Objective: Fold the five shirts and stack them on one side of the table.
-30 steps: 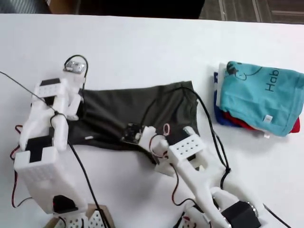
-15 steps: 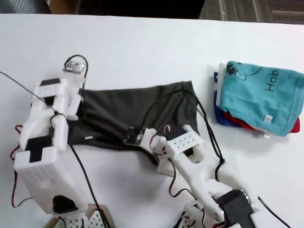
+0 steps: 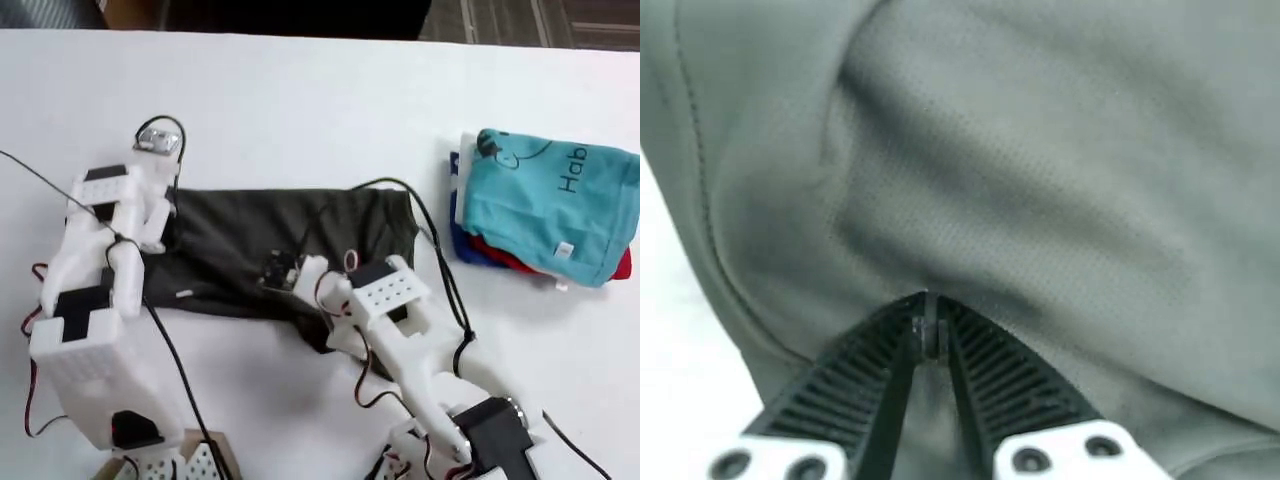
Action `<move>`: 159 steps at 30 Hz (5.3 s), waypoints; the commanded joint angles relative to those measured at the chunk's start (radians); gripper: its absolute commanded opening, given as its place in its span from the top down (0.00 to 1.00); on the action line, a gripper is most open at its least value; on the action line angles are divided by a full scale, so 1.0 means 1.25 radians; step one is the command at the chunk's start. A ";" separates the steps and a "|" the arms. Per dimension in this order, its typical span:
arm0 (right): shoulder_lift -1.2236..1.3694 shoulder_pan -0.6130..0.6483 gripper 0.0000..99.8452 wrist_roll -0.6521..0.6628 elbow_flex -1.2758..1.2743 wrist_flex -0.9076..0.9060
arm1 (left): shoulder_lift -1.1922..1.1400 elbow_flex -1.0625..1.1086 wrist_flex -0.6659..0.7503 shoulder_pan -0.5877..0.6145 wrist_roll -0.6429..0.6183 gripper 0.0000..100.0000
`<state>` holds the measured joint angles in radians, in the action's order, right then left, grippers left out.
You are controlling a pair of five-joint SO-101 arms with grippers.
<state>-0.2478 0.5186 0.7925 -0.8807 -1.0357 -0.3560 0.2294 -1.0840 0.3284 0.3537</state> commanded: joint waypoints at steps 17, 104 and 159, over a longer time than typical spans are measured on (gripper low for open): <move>0.241 -0.089 0.98 0.080 0.438 -0.214 | -0.006 -0.026 -0.001 0.004 0.000 0.97; 0.428 -0.036 0.98 -0.060 0.687 0.019 | -0.001 -0.025 0.000 0.006 -0.004 0.97; 0.118 -0.153 0.83 -0.053 0.690 -0.327 | -0.346 -0.538 -0.381 0.021 0.064 0.81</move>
<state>-0.0391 0.3330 0.7265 -0.0245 -1.4408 -0.7810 -0.4519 -1.5443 0.3928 0.4273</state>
